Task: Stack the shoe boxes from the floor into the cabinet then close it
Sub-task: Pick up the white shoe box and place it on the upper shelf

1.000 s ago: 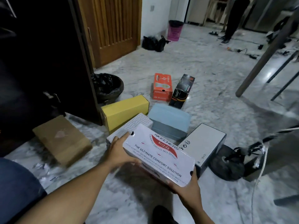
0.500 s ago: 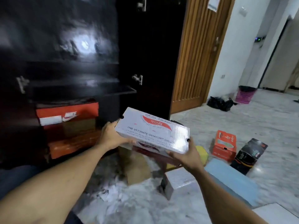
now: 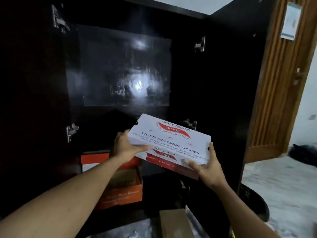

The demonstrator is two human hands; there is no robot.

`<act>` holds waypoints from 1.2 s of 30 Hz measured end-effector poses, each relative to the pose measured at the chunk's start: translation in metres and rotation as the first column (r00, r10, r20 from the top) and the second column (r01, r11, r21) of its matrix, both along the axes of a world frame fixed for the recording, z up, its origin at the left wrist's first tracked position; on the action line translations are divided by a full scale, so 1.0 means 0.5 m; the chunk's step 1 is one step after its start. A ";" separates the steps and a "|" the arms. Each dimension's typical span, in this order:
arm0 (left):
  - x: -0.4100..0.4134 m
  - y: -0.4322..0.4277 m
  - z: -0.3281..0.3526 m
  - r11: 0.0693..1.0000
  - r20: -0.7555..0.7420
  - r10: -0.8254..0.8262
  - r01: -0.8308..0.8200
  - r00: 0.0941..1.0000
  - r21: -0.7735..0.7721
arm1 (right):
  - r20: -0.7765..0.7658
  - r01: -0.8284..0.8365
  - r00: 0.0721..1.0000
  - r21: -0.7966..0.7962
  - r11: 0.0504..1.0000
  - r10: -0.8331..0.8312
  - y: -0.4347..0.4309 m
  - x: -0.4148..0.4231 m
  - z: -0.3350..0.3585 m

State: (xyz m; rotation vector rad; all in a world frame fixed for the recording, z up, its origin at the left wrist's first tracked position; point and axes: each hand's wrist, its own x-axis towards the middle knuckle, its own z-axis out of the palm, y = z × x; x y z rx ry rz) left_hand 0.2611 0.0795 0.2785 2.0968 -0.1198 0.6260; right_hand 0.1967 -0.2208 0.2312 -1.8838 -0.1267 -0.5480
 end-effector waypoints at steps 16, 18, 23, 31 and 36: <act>0.363 -0.186 -0.043 0.919 -0.140 -0.356 0.319 0.924 -0.233 | 0.202 0.362 0.904 0.101 0.927 -0.376 0.086 0.262 -0.065; 0.331 -0.199 -0.024 0.913 -0.138 -0.383 0.352 0.913 -0.208 | 0.238 0.357 0.898 0.097 0.929 -0.370 0.097 0.278 -0.063; 0.339 -0.211 -0.039 0.973 -0.036 -0.230 0.229 0.973 -0.019 | 0.209 0.166 0.958 0.147 0.975 -0.195 0.103 0.311 -0.064; 0.433 -0.246 -0.050 0.983 -0.021 -0.181 0.180 0.983 -0.033 | 0.148 0.166 0.976 -0.031 0.986 -0.160 0.087 0.433 -0.062; 0.524 -0.264 -0.050 0.987 -0.011 -0.161 0.161 0.987 -0.024 | 0.017 0.122 0.993 -0.159 0.980 -0.121 0.094 0.500 -0.065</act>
